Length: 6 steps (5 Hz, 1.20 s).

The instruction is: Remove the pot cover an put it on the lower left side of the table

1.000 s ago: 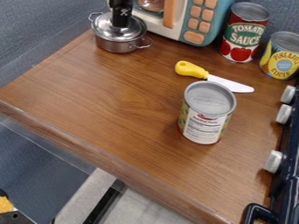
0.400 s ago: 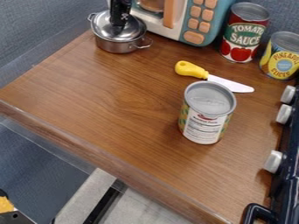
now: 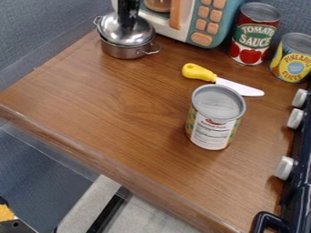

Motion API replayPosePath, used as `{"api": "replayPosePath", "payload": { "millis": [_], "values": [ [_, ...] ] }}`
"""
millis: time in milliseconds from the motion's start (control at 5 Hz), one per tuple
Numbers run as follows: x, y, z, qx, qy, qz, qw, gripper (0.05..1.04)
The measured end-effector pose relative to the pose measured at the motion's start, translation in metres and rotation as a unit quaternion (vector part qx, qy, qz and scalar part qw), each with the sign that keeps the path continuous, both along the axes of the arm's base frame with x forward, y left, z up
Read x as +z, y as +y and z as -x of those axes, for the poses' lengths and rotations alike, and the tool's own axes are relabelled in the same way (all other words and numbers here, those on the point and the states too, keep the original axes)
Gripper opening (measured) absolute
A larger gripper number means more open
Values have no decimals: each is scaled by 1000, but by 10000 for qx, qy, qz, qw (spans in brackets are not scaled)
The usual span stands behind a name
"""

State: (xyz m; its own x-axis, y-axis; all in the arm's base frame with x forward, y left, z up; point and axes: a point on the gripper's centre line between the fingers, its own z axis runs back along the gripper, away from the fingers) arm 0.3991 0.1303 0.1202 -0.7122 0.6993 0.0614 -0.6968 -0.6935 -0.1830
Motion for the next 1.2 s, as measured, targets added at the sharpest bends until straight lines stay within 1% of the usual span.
{"api": "replayPosePath", "payload": {
  "millis": [200,400,600,800,1000,1200],
  "values": [
    [30,-5,6,100,-271,54,9996,282],
    [43,-12,30,231,-389,67,9990,282],
    [39,-38,60,162,-226,285,9992,282],
    [27,-59,94,149,-102,507,9985,282],
    [-3,-63,126,279,203,504,9981,282],
    [-32,-55,151,467,490,445,9967,282]
  ]
}}
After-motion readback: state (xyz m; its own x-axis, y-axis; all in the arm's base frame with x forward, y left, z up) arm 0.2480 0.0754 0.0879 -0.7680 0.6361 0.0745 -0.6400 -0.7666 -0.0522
